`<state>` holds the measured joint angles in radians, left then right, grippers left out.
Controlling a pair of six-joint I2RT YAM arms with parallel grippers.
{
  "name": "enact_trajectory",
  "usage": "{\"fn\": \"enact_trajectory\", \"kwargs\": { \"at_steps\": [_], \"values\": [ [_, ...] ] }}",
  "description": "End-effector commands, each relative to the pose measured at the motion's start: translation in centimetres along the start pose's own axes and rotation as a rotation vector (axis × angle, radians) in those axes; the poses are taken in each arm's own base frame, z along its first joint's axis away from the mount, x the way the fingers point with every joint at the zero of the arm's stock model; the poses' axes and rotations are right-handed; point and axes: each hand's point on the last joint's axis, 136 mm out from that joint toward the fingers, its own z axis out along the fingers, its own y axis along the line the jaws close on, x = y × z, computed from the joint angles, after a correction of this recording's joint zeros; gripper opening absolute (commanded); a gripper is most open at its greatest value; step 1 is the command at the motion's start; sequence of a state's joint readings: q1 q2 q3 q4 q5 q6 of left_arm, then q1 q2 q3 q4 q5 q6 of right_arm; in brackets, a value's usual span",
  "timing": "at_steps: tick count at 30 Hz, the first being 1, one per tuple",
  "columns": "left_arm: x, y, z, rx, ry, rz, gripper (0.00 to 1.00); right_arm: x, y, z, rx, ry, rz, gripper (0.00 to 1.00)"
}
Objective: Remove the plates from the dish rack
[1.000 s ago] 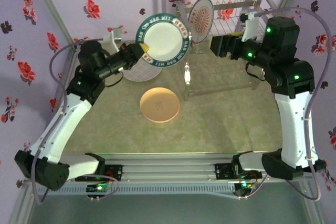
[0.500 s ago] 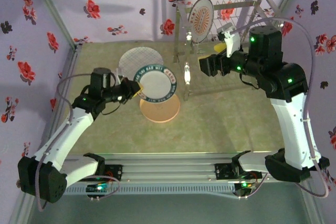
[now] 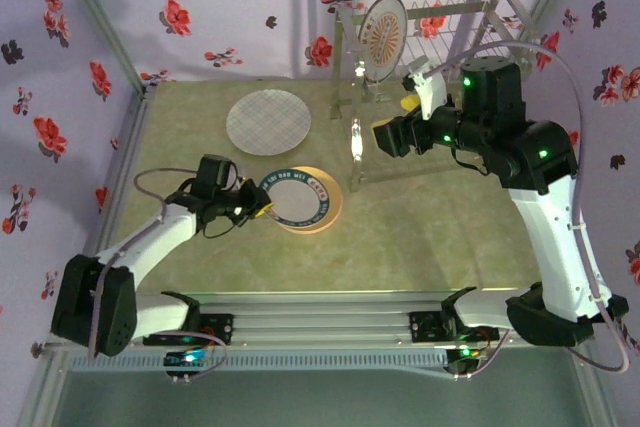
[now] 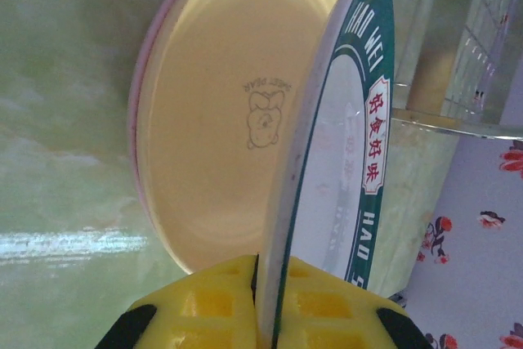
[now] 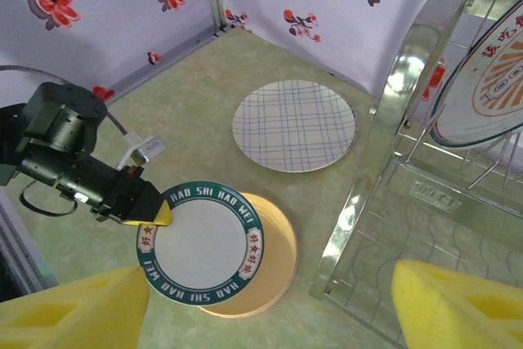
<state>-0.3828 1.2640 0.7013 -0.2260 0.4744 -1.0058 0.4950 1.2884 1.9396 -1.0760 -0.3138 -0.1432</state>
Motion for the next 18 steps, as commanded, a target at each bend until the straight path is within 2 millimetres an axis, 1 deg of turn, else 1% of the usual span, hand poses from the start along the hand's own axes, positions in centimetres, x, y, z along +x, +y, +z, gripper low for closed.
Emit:
{"fn": "enact_trajectory", "kwargs": {
  "at_steps": [1,8,11,14,18],
  "values": [
    [-0.8,-1.0,1.0,0.030,-0.021,0.066,0.00,0.0,0.2,-0.3,0.007,-0.007,-0.022,0.79],
    [-1.0,-0.8,3.0,-0.017,-0.006,0.080,0.00,0.0,0.3,-0.1,0.007,-0.005,-0.023,0.79],
    [-1.1,-1.1,3.6,-0.015,-0.002,0.083,0.00,0.1,0.4,-0.1,0.003,-0.004,-0.022,0.79],
    [-1.2,-1.3,4.2,-0.021,0.005,0.089,0.00,0.2,0.4,0.1,-0.002,0.003,-0.020,0.79],
    [-1.2,-1.0,4.6,-0.041,0.004,0.087,0.00,0.1,0.5,0.2,-0.004,0.001,-0.021,0.79]
  ]
}}
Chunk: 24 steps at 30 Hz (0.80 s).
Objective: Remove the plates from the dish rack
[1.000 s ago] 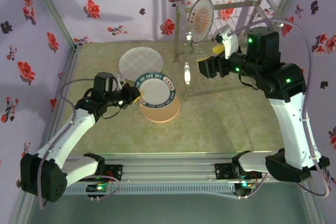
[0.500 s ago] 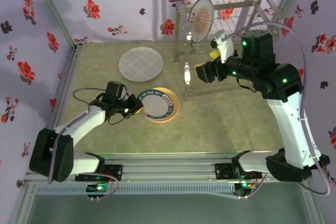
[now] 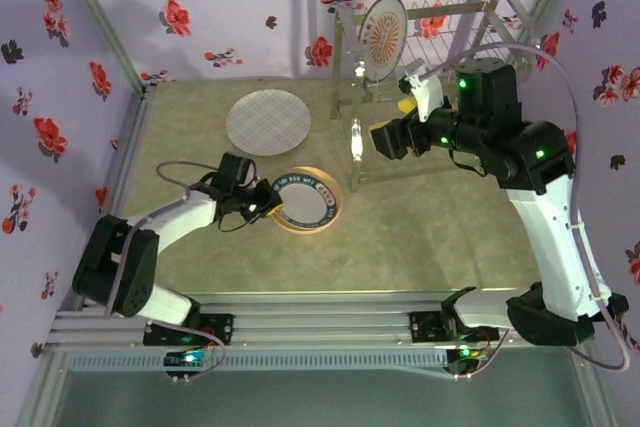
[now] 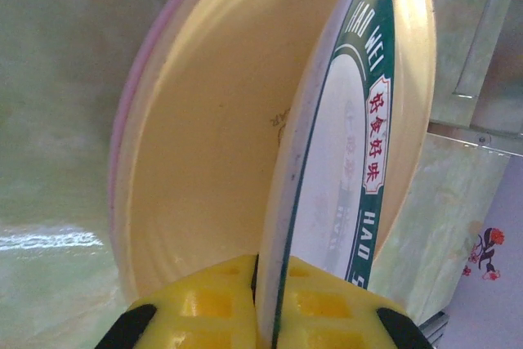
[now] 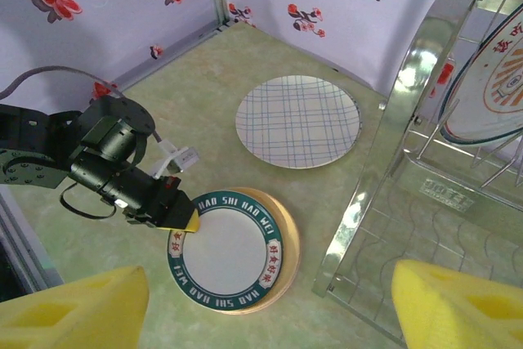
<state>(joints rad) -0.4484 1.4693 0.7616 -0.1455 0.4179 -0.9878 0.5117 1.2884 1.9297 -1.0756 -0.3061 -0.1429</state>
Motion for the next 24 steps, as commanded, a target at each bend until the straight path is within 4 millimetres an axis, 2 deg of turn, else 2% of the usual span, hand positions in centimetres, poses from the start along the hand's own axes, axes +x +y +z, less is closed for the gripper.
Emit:
{"fn": "enact_trajectory", "kwargs": {
  "at_steps": [1,7,12,20,24],
  "values": [
    [-0.99,-1.58,0.04,0.029,-0.032,0.049,0.00,-0.15,0.16,-0.12,0.003,-0.010,-0.017,0.79],
    [-1.25,-1.51,0.63,0.015,-0.025,0.048,0.00,-0.16,0.21,0.15,-0.003,-0.007,-0.015,0.79],
    [-1.14,-1.44,0.82,-0.002,-0.009,0.052,0.08,-0.18,0.15,0.37,-0.002,-0.004,-0.017,0.79],
    [-0.85,-1.39,0.41,-0.083,0.035,0.085,0.28,-0.22,0.15,0.58,-0.005,-0.002,-0.018,0.79],
    [-0.67,-1.25,0.35,-0.129,0.061,0.097,0.31,-0.40,0.12,0.62,-0.005,-0.005,-0.018,0.79]
  ]
}}
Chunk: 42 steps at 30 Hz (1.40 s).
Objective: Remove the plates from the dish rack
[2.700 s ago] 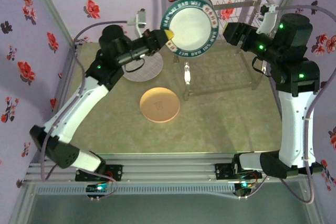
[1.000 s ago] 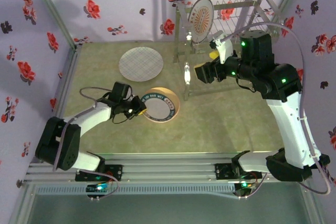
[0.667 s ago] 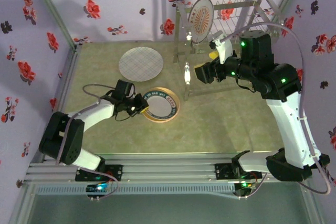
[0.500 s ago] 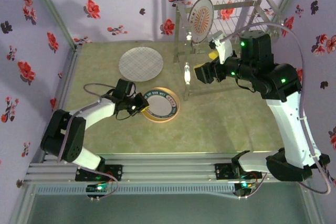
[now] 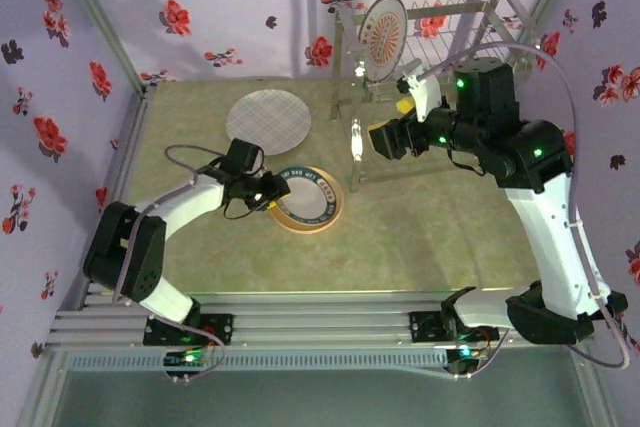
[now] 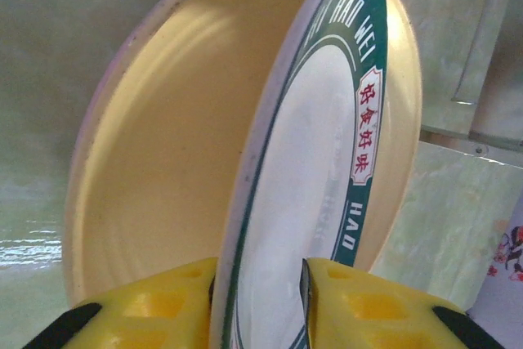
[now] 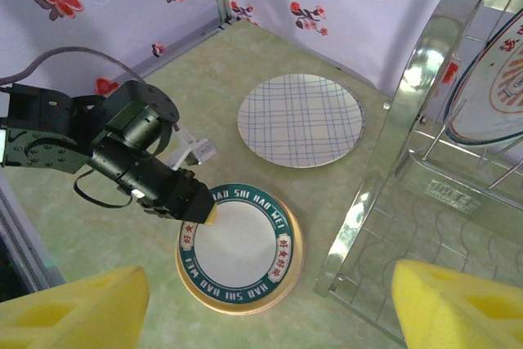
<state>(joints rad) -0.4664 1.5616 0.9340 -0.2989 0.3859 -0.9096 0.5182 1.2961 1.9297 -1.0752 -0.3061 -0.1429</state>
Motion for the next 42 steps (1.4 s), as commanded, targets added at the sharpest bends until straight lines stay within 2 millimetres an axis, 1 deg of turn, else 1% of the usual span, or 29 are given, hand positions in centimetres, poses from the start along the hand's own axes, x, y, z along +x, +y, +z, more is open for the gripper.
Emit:
{"fn": "enact_trajectory", "kwargs": {
  "at_steps": [1,2,8,16,21,26,29,32,34,36,39,42],
  "values": [
    [0.6,0.4,-0.1,-0.071,0.045,0.040,0.31,-0.5,0.0,0.2,0.001,-0.012,-0.017,0.79],
    [0.7,0.5,0.0,-0.086,0.054,0.045,0.33,-0.5,0.0,0.3,-0.002,-0.010,-0.017,0.79],
    [1.1,1.0,-0.1,-0.182,0.094,0.085,0.35,-0.5,0.0,0.6,-0.004,0.001,-0.018,0.79],
    [1.4,2.1,0.6,-0.278,0.144,0.105,0.35,-0.7,-0.1,0.9,-0.005,-0.001,-0.022,0.80],
    [1.2,2.6,0.2,-0.347,0.155,0.137,0.38,-0.7,-0.2,1.0,-0.003,0.005,-0.022,0.79],
    [1.2,2.8,0.2,-0.367,0.162,0.147,0.41,-0.8,-0.5,1.1,0.014,0.004,-0.023,0.79],
    [1.2,2.8,0.0,-0.380,0.159,0.157,0.42,-1.0,-1.7,0.9,0.085,-0.004,-0.015,0.79],
    [1.0,2.5,-0.6,-0.396,0.147,0.181,0.45,-1.7,-3.5,0.1,0.205,-0.033,-0.012,0.78],
    [0.9,2.2,-0.9,-0.395,0.139,0.189,0.46,-2.4,-5.2,-0.9,0.310,-0.066,-0.006,0.78],
    [0.7,2.0,-1.2,-0.393,0.127,0.193,0.46,-3.2,-7.0,-2.3,0.436,-0.115,0.006,0.78],
    [0.4,1.5,-1.9,-0.387,0.103,0.198,0.47,-4.7,-9.2,-4.7,0.596,-0.200,0.032,0.79],
    [-0.1,0.6,-3.1,-0.375,0.066,0.206,0.50,-6.1,-10.8,-5.7,0.688,-0.249,0.062,0.79]
  ]
}}
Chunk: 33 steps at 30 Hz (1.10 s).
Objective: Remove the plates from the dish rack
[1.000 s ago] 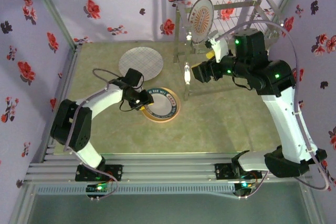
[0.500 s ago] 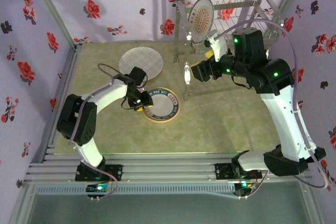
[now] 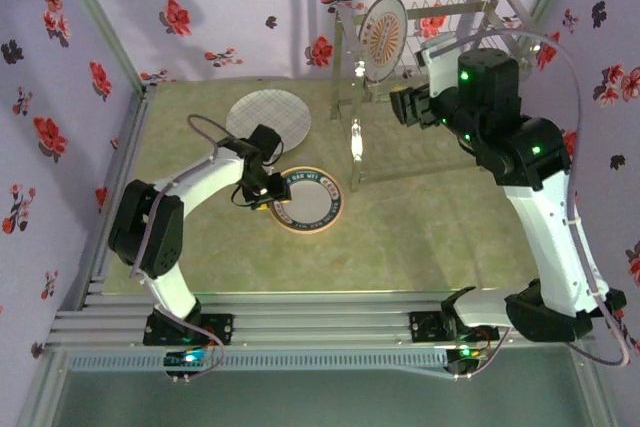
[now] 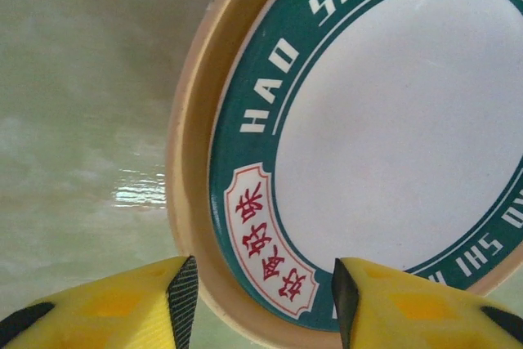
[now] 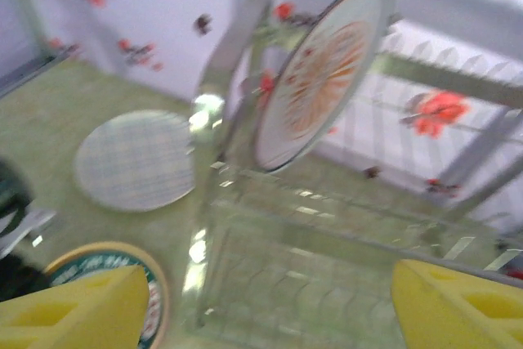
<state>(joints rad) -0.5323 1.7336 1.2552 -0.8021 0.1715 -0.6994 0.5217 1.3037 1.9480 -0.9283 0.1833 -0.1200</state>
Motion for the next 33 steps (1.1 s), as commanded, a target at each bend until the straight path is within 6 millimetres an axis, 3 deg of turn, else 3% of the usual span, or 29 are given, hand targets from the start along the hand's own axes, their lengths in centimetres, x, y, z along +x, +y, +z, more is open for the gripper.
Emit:
{"fn": "enact_trajectory", "kwargs": {
  "at_steps": [1,5,9,13,17,23,28,33],
  "values": [
    [-0.8,-0.7,-3.5,0.005,-0.080,0.024,0.52,-3.7,-4.1,-1.2,0.209,-0.129,0.088,0.79],
    [-1.9,-1.7,-7.6,0.052,-0.195,0.024,0.55,-5.2,-5.3,0.7,0.198,-0.133,0.192,0.81],
    [-3.3,-3.9,-13.6,0.177,-0.359,0.023,0.58,-5.7,-6.8,3.7,0.176,-0.123,0.320,0.81],
    [-4.6,-6.9,-21.9,0.388,-0.586,0.046,0.64,-6.0,-7.1,7.0,0.152,-0.130,0.373,0.81],
    [-4.7,-10.0,-30.5,0.645,-0.802,0.104,0.70,-6.3,-6.8,9.8,0.122,-0.138,0.393,0.81],
    [-3.0,-12.4,-40.1,0.958,-1.013,0.171,0.73,-5.7,-7.1,13.1,0.122,-0.106,0.414,0.80],
    [-1.8,-12.4,-45.3,1.057,-1.127,0.196,0.75,-4.9,-7.2,14.9,0.122,-0.081,0.421,0.78],
    [-1.1,-12.6,-48.0,1.086,-1.168,0.220,0.76,-4.6,-6.8,16.0,0.092,-0.070,0.432,0.71]
  ]
}}
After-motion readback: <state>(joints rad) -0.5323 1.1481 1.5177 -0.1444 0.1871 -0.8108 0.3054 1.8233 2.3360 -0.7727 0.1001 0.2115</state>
